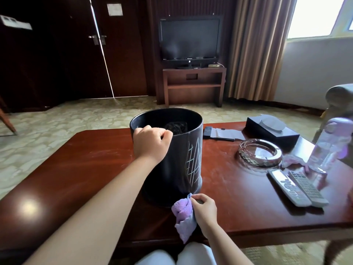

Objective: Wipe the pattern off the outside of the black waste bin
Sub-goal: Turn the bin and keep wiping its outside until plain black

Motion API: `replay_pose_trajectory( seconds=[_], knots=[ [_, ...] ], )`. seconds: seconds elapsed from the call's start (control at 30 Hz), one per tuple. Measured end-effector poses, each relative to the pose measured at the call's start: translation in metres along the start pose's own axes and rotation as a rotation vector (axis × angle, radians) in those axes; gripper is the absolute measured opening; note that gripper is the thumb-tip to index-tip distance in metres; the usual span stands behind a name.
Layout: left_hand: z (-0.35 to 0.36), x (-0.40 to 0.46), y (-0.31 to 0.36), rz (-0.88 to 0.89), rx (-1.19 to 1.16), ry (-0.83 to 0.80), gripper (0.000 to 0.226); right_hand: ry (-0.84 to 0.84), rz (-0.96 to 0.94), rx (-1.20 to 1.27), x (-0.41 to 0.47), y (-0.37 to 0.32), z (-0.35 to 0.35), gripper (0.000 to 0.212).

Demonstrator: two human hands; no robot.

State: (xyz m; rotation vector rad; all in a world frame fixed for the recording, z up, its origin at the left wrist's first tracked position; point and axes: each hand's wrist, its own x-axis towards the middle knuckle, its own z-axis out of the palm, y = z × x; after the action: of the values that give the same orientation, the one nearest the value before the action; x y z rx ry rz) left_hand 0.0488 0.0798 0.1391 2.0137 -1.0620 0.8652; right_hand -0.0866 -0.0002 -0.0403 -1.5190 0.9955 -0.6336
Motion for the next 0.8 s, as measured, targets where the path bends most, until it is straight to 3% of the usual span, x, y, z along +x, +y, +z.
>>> replay_pose_trajectory(
  seconds=[0.13, 0.27, 0.47, 0.8],
  knots=[
    [0.011, -0.007, 0.015, 0.05, 0.148, 0.067, 0.048, 0.005, -0.026, -0.011, 0.001, 0.0, 0.0, 0.008],
    [0.017, -0.006, 0.02, -0.003, 0.058, 0.138, 0.044, 0.001, -0.029, -0.003, 0.001, 0.0, 0.0, 0.01],
    [0.016, -0.006, 0.015, 0.064, -0.029, 0.162, 0.048, -0.006, -0.027, 0.0, 0.001, 0.002, 0.0, 0.01],
    [0.011, -0.002, 0.0, 0.088, -0.067, 0.064, 0.046, -0.012, -0.02, 0.001, -0.003, -0.001, -0.001, 0.008]
  ],
)
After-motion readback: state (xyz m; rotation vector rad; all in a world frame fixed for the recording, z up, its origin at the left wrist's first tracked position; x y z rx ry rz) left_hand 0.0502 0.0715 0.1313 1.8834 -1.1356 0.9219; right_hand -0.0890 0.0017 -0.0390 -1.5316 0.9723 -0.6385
